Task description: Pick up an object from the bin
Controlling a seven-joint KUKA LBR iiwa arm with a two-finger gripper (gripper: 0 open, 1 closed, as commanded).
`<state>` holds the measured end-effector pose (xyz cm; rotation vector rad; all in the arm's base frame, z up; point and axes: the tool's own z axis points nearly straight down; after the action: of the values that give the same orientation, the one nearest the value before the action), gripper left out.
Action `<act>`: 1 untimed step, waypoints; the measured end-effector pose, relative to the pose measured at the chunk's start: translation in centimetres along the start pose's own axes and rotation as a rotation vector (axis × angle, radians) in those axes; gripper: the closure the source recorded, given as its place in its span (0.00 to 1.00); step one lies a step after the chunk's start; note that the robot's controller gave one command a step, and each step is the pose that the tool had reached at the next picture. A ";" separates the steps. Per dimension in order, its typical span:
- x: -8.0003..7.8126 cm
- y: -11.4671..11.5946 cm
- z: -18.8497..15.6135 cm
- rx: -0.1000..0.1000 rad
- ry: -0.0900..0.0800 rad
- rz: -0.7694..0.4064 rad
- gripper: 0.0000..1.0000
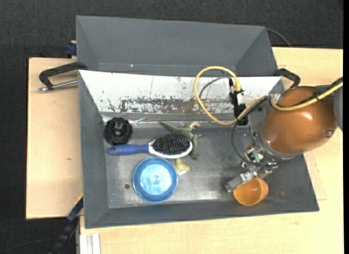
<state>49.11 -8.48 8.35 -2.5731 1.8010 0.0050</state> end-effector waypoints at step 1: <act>0.1 -0.1 -0.1 0.007 0.002 0.003 1.00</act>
Offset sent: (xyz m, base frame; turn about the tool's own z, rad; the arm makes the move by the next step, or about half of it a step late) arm 0.0000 0.0000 0.0000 0.0000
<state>49.30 -8.57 8.50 -2.5670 1.8019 -0.0036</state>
